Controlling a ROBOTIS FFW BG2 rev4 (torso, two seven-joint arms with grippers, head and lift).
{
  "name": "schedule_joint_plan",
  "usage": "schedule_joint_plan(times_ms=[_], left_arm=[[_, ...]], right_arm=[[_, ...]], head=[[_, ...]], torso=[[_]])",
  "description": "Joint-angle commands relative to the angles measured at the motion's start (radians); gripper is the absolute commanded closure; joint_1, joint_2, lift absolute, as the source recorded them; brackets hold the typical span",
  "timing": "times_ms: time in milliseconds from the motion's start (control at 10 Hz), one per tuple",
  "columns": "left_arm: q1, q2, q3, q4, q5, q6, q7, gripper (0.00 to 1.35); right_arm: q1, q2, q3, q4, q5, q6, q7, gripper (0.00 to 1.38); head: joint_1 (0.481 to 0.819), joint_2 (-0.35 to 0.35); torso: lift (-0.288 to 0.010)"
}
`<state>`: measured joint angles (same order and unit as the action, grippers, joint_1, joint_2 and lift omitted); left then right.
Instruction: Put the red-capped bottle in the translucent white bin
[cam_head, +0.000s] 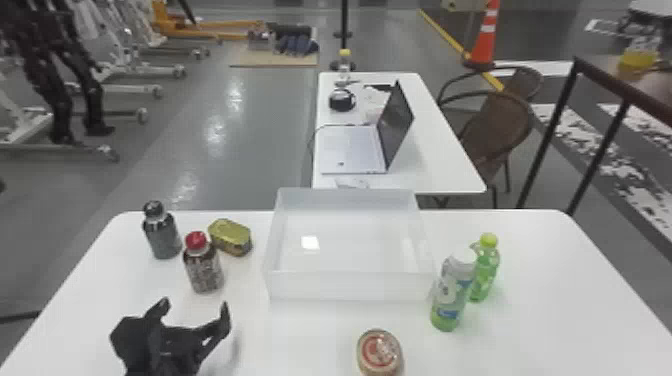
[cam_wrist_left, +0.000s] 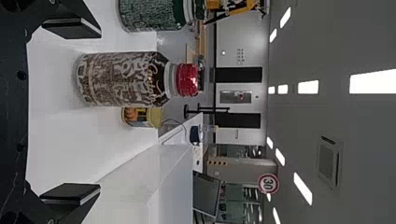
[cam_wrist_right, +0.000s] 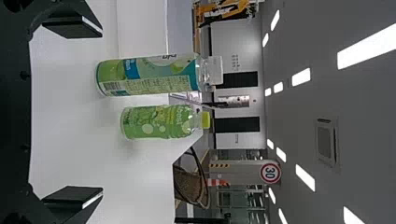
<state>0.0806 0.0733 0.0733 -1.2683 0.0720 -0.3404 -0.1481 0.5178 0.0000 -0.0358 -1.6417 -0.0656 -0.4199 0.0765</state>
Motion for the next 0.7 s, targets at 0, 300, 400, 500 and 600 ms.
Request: schedule_joint_plan(times_ms=[0, 300, 400, 500, 600], left_arm=[[-0.035, 0.023, -0.013, 0.03, 0.006, -0.009, 0.032, 0.14], [-0.11, 0.085, -0.11, 0.104, 0.069, -0.022, 0.087, 0.14], [-0.142, 0.094, -0.138, 0.142, 0.075, -0.025, 0.088, 0.14], [-0.174, 0.094, -0.159, 0.181, 0.077, -0.023, 0.088, 0.14], [-0.208, 0.092, -0.173, 0.222, 0.075, -0.022, 0.09, 0.14]], right_arm=[[-0.009, 0.001, -0.001, 0.008, 0.001, -0.002, 0.009, 0.11], [-0.016, 0.001, -0.003, 0.02, 0.006, -0.002, 0.034, 0.11], [-0.021, 0.001, -0.003, 0.026, 0.006, -0.002, 0.039, 0.11], [-0.027, 0.001, -0.003, 0.031, 0.006, -0.004, 0.042, 0.11], [-0.033, 0.001, -0.003, 0.034, 0.004, -0.005, 0.046, 0.11]], head=[[0.549, 0.0], [0.549, 0.0], [0.549, 0.0], [0.549, 0.0], [0.549, 0.0]], torso=[[-0.1], [-0.1], [-0.1], [-0.1], [-0.1]])
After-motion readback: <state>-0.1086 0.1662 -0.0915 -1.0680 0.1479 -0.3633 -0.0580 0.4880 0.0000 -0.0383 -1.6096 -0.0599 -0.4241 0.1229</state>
